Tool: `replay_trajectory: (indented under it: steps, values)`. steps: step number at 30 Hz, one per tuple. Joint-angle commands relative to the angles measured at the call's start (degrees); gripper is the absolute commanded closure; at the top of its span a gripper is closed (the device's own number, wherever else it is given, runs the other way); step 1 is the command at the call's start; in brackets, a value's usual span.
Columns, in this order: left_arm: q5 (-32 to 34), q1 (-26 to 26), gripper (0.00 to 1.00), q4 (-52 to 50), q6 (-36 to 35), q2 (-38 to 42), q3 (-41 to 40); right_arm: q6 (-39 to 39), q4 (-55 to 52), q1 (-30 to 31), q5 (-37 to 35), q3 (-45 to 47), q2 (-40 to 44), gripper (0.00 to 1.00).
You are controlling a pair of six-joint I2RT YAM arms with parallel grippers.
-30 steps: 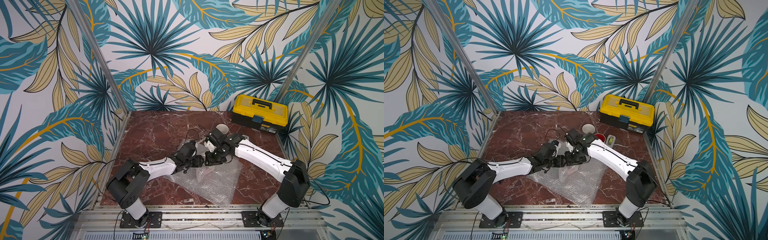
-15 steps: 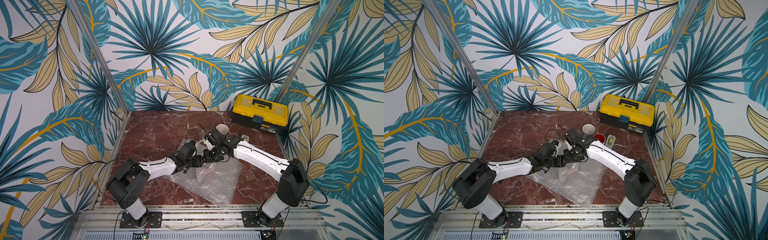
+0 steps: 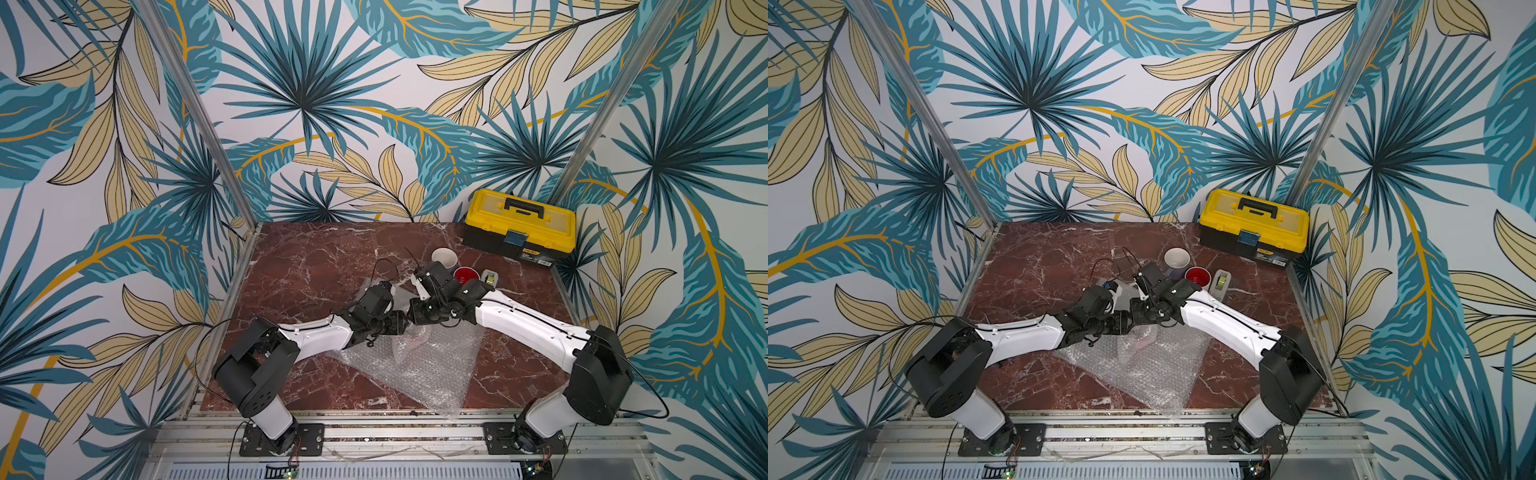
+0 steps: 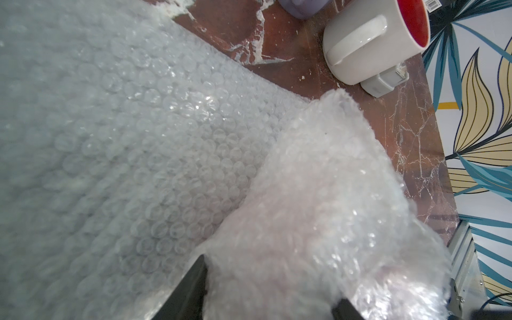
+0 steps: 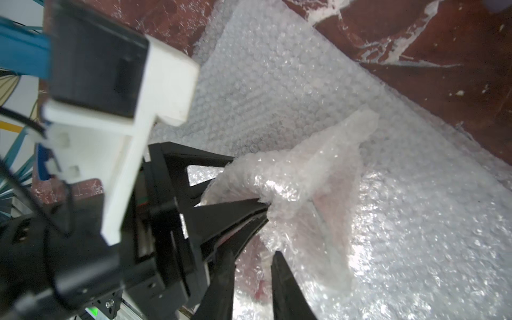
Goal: Wrap mugs in bubble wrap
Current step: Stick the tape on the bubble wrap.
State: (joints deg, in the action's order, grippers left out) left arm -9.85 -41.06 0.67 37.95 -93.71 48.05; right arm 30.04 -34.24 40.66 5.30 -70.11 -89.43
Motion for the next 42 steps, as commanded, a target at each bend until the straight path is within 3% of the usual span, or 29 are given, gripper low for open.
replay_trajectory:
  steps: [1,30,42]
  values:
    - [0.09,-0.79,0.46,-1.88,-0.34,-1.75,0.02,1.03,2.36,0.21,-0.99,1.21,-0.15,0.78]
    - [-0.22,-0.78,0.46,-1.94,-0.51,-2.49,0.55,4.39,10.12,0.23,-5.18,0.35,-5.93,0.83]
    - [-0.23,-0.87,0.46,-1.9,-0.4,-2.89,0.62,6.04,16.24,0.12,-7.06,3.49,-5.42,0.79]
